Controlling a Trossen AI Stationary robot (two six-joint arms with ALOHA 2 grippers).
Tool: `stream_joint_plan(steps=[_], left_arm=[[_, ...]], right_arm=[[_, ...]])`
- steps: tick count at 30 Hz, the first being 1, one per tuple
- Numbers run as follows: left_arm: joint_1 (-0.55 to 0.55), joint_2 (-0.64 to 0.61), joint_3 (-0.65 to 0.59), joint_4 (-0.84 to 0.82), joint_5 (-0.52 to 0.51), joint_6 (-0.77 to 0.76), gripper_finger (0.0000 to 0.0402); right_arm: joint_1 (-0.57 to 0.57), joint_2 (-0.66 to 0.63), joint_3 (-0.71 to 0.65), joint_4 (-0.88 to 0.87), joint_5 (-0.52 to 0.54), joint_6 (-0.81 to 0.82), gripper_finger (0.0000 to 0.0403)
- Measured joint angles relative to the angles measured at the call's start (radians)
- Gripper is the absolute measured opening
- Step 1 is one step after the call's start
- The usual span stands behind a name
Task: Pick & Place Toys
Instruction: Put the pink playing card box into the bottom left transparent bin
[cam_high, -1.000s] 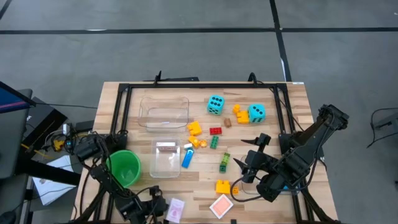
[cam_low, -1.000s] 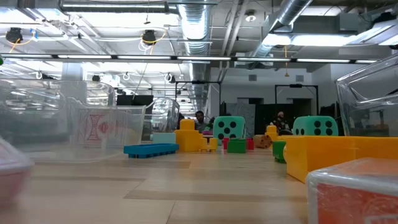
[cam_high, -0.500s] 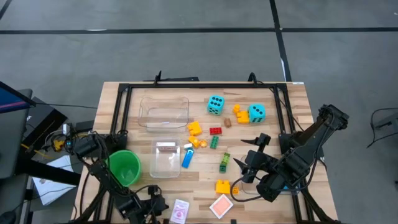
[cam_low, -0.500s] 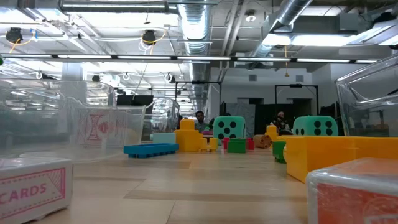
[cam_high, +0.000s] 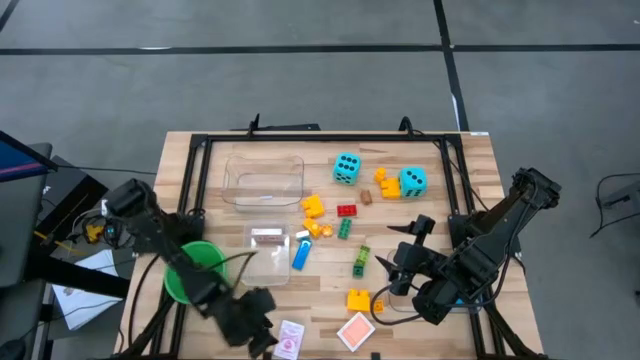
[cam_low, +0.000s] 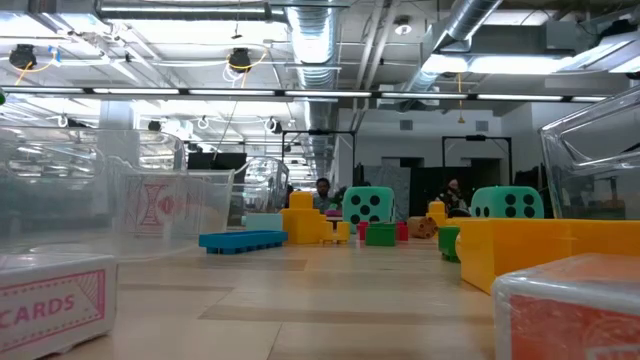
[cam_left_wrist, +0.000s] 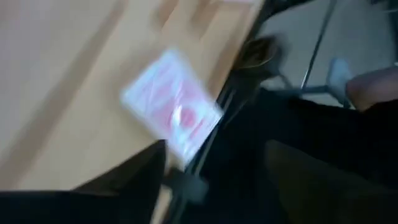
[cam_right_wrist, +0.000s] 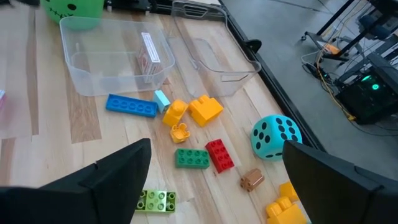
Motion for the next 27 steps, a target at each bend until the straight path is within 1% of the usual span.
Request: stream_joint_plan(steps=[2, 3, 4, 6, 9, 11, 13, 14, 15, 17, 20, 22, 24, 25, 27], left_arm=[[0.035, 0.031, -0.001, 0.019, 0.179, -0.102, 0.032], [0.043, 0.045, -0.001, 0.041, 0.244, -0.132, 0.0334], [0.05, 0.056, -0.001, 0.069, 0.287, -0.144, 0.0345], [0.05, 0.067, -0.001, 0.142, 0.298, -0.133, 0.036], [0.05, 0.076, -0.001, 0.267, 0.241, -0.066, 0.0371], [0.051, 0.076, -0.001, 0.357, 0.152, -0.019, 0.0374], [0.045, 0.076, -0.001, 0.456, 0.056, -0.009, 0.0374], [0.041, 0.076, -0.001, 0.517, 0.029, -0.009, 0.0374], [0.04, 0.076, -0.001, 0.575, 0.019, 0.008, 0.0374], [0.039, 0.076, 0.0, 0.666, 0.011, 0.112, 0.0371], [0.034, 0.076, 0.0, 0.746, -0.07, 0.19, 0.0368], [0.035, 0.076, 0.011, 0.737, -0.107, 0.187, 0.0369], [0.034, 0.077, 0.062, 0.651, -0.112, 0.181, 0.0374], [0.031, 0.083, 0.11, 0.586, -0.114, 0.182, 0.0377], [0.022, 0.105, 0.251, 0.404, -0.115, 0.203, 0.0385]], right_arm=[[0.0, 0.0, 0.0, -0.003, 0.0, 0.0, 0.0356], [0.0, 0.0, 0.0, -0.005, 0.0, -0.001, 0.0356], [0.0, 0.0, 0.0, -0.009, 0.0, -0.001, 0.0356], [0.0, 0.0, 0.0, -0.017, 0.0, 0.0, 0.0356], [0.007, 0.0, 0.0, -0.028, 0.0, 0.0, 0.0356], [0.014, 0.0, 0.0, -0.033, 0.0, 0.0, 0.0356], [0.022, 0.0, 0.0, -0.034, 0.001, 0.0, 0.0356], [0.025, 0.0, 0.0, -0.034, 0.001, -0.001, 0.0356], [0.028, 0.0, 0.0, -0.034, 0.002, -0.001, 0.0356], [0.032, 0.0, 0.0, -0.034, 0.005, -0.001, 0.0356], [0.03, 0.0, 0.0, -0.033, 0.007, -0.001, 0.0356], [0.027, 0.0, 0.0, -0.033, 0.008, 0.0, 0.0356], [0.022, 0.0, 0.0, -0.033, 0.008, -0.001, 0.0356], [0.019, 0.0, 0.0, -0.033, 0.008, 0.0, 0.0356], [0.017, 0.0, 0.0, -0.033, 0.008, 0.0, 0.0356]])
